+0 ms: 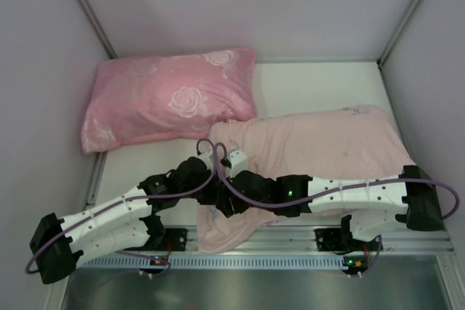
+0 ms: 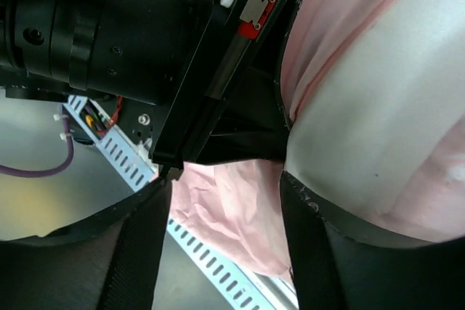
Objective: Remove the pillowcase from the pillow
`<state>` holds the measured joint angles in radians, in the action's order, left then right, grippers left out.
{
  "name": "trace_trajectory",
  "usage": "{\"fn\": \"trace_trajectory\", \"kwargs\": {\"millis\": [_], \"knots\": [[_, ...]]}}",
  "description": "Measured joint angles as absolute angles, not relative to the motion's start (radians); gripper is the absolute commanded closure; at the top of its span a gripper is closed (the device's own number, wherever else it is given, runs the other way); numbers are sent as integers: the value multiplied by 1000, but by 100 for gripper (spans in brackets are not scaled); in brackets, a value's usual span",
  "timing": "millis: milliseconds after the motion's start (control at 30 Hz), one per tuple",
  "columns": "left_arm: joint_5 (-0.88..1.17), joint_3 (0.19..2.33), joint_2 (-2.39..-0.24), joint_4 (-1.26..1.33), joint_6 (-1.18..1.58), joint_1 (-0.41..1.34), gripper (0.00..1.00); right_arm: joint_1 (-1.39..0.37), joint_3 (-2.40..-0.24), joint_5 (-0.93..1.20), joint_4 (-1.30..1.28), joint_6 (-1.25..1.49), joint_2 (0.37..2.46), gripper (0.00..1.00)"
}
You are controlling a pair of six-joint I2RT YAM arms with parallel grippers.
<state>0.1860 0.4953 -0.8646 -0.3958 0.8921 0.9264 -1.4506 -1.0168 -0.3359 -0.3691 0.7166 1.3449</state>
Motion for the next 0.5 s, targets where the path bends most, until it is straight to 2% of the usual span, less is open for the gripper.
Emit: {"fn": "trace_trajectory", "kwargs": {"millis": [100, 500], "knots": [[161, 489, -853, -391, 901, 917, 100, -1412, -1014, -285, -343, 719, 1356, 48], [91, 480, -858, -332, 926, 912, 100, -1413, -1017, -379, -388, 812, 1355, 45]]}}
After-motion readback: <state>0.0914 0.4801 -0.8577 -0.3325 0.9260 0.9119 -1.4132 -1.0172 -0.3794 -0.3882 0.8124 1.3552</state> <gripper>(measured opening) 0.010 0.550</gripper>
